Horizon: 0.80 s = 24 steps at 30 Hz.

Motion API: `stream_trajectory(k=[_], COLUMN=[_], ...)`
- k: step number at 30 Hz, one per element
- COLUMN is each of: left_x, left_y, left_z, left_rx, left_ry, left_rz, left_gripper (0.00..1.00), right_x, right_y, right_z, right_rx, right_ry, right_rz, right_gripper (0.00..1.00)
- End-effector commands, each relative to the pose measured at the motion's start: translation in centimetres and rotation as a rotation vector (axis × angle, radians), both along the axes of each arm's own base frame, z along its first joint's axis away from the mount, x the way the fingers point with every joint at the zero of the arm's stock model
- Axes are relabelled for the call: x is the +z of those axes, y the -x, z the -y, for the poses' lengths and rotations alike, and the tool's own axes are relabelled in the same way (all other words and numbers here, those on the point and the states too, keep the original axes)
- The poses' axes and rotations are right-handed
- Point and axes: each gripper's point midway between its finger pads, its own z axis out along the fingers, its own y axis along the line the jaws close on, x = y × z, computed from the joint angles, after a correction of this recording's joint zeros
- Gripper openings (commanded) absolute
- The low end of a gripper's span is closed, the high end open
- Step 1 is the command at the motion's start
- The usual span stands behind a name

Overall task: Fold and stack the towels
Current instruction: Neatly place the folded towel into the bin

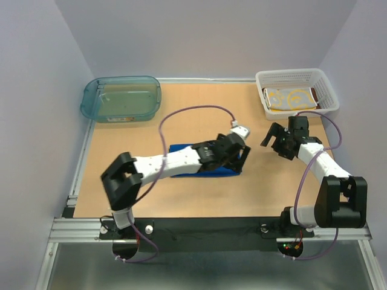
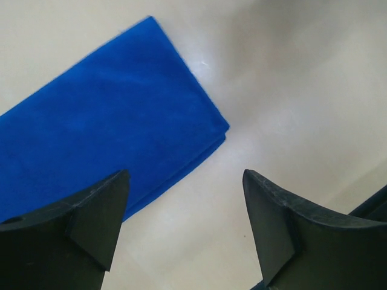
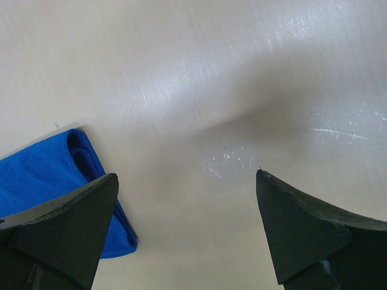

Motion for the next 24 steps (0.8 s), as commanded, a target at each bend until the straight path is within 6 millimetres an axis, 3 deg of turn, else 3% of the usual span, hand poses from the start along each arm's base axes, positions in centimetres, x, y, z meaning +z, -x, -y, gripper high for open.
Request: stream_trajectory(k=[1, 2, 3, 6, 9, 24], left_x=[-0.8, -0.2, -1.9, -3.1, -5.5, -8.6], left_y=[0.7, 1.5, 1.4, 2.0, 2.0, 0.1], left_z=[3.1, 4.3, 4.6, 5.9, 6.4, 7.6], left_rx=[-0.089, -0.117, -0.126, -0.165, -0.197, -0.167], left_ry=[-0.181, -0.200, -0.261, -0.302, -0.357, -0.422], left_rz=[0.083, 0.100, 0.108, 0.111, 0.102, 0.146], left_gripper=[0.84, 0.82, 0.81, 0.76, 0.70, 0.65], right_x=[-0.2, -0.4, -0.5, -0.9, -1.4, -2.7], right_y=[0.5, 0.7, 0.8, 1.4, 1.9, 2.5], right_z=[0.5, 0.5, 0.5, 0.4, 0.2, -1.3], right_rx=[-0.031, -0.032, -0.036, -0.041, -0.041, -0.001], right_ry=[-0.005, -0.010, -0.014, -0.025, -0.038, -0.113], right_rz=[-0.009, -0.013, -0.014, -0.019, -0.023, -0.020], right_gripper=[1.00, 1.00, 1.00, 1.00, 1.00, 1.00])
